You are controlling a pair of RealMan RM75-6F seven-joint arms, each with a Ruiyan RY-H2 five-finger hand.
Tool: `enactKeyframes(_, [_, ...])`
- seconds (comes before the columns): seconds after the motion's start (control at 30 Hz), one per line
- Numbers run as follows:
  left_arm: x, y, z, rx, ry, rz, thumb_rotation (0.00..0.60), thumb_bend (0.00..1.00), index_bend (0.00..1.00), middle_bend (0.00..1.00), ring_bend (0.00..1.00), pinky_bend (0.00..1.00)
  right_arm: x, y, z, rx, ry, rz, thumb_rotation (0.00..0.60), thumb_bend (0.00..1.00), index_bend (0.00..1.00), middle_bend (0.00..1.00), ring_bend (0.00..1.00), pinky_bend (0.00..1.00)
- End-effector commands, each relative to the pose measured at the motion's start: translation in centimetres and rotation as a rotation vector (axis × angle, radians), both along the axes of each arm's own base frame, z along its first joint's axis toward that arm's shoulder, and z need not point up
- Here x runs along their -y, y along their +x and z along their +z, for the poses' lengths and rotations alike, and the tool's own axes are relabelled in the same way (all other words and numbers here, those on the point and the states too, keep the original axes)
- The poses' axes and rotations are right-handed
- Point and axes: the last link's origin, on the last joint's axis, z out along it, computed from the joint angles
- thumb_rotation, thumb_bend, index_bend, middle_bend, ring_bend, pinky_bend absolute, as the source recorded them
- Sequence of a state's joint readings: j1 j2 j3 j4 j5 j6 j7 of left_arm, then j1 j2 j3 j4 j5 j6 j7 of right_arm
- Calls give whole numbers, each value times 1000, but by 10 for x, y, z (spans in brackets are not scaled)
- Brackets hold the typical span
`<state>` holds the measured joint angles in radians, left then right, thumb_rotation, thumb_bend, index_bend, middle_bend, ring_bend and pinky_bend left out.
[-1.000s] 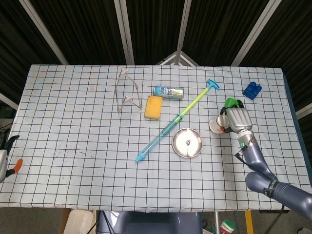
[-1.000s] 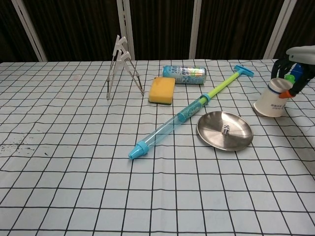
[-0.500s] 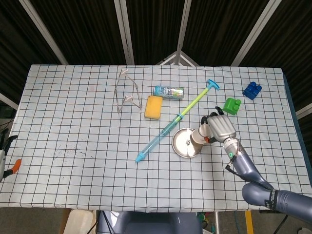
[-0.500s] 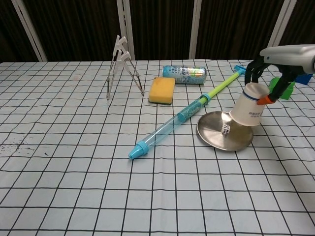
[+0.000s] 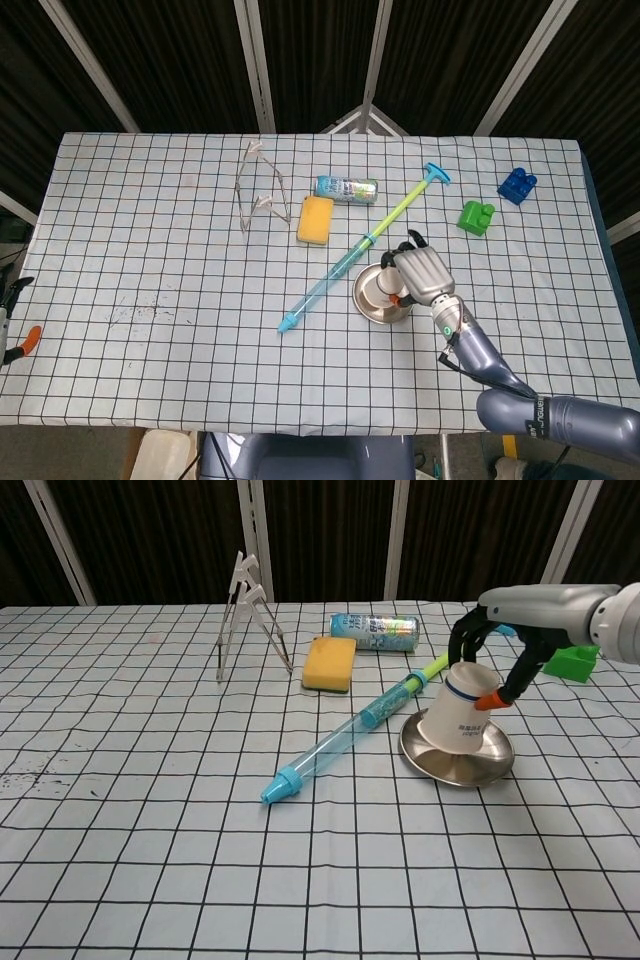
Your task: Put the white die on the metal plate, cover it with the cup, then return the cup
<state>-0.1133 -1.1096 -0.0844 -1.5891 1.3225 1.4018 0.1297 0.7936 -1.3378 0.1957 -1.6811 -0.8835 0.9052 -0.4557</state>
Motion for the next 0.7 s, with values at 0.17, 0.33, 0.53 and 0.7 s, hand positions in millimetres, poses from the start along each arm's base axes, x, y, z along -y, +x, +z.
enactKeyframes(0.17, [1,0,2,-1,10,2,600,457,168,0,0,35,6,-3,-7,-3,-9,3,600,355,509,454,243,0])
enactKeyframes(0.33, [0,-1,1,-3,8,7,600,456,170,0,0,35,9,-11,-10,-8,-5,-12,600,355,509,454,243,0])
enactKeyframes(0.53, [0,-1,0,-6,3,5,600,456,175,0,0,35,12,-17,-13,-24,-3,-15,600,355,525,454,243,0])
enactKeyframes(0.7, [0,-1,0,-8,5,7,600,457,175,0,0,35,14,-21,-16,-31,-3,-13,600,356,532,454,243,0])
